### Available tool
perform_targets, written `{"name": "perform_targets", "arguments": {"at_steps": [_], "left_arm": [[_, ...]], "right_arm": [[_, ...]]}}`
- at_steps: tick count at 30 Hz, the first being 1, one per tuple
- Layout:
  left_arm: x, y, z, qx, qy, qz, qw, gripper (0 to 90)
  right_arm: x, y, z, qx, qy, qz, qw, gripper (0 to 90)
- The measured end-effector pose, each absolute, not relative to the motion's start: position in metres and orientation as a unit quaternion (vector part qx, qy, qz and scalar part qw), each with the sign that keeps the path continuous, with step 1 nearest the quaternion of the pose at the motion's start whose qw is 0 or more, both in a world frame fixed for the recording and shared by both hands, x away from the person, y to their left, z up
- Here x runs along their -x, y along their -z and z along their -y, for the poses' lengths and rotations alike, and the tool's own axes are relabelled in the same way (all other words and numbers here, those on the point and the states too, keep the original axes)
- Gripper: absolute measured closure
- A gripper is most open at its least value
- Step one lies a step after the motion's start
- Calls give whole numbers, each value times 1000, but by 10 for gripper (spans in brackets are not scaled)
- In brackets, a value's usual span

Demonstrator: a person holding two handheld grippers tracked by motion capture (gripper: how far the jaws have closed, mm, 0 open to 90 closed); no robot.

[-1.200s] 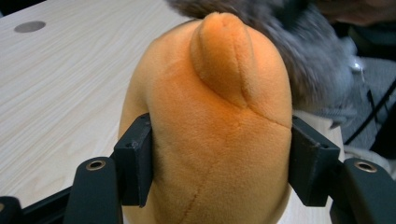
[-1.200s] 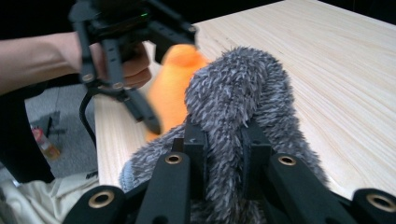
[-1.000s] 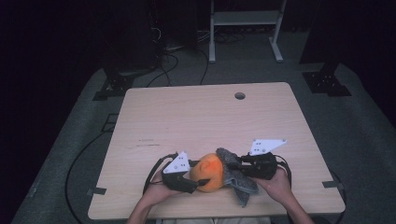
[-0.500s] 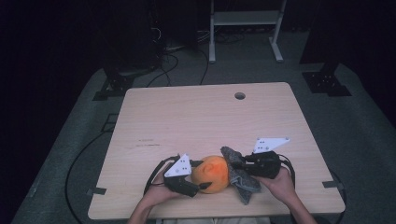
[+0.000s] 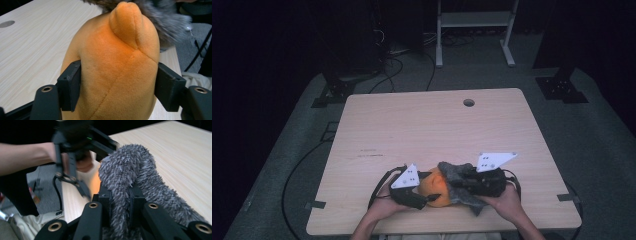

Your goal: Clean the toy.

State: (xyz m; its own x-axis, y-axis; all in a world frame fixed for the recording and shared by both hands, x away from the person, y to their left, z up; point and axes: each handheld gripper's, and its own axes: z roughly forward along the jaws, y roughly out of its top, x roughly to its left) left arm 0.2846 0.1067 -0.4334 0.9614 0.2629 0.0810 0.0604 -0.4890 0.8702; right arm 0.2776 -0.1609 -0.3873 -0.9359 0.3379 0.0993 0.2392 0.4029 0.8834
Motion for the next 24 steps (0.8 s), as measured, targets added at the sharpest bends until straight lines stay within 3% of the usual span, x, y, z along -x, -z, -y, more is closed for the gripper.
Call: {"name": "perform_targets", "arguments": {"at_steps": [7, 15, 24], "left_arm": [[-281, 432, -105, -862, -97, -85, 491, 322], [-280, 433, -108, -864, -98, -72, 488, 345], [-284, 432, -116, -864, -98, -76, 489, 363]], "right_arm": [[-301, 403, 187, -232, -498, -834, 45, 767], [-294, 394, 174, -203, -519, -829, 38, 767], [-300, 406, 197, -239, -503, -830, 25, 767]]}}
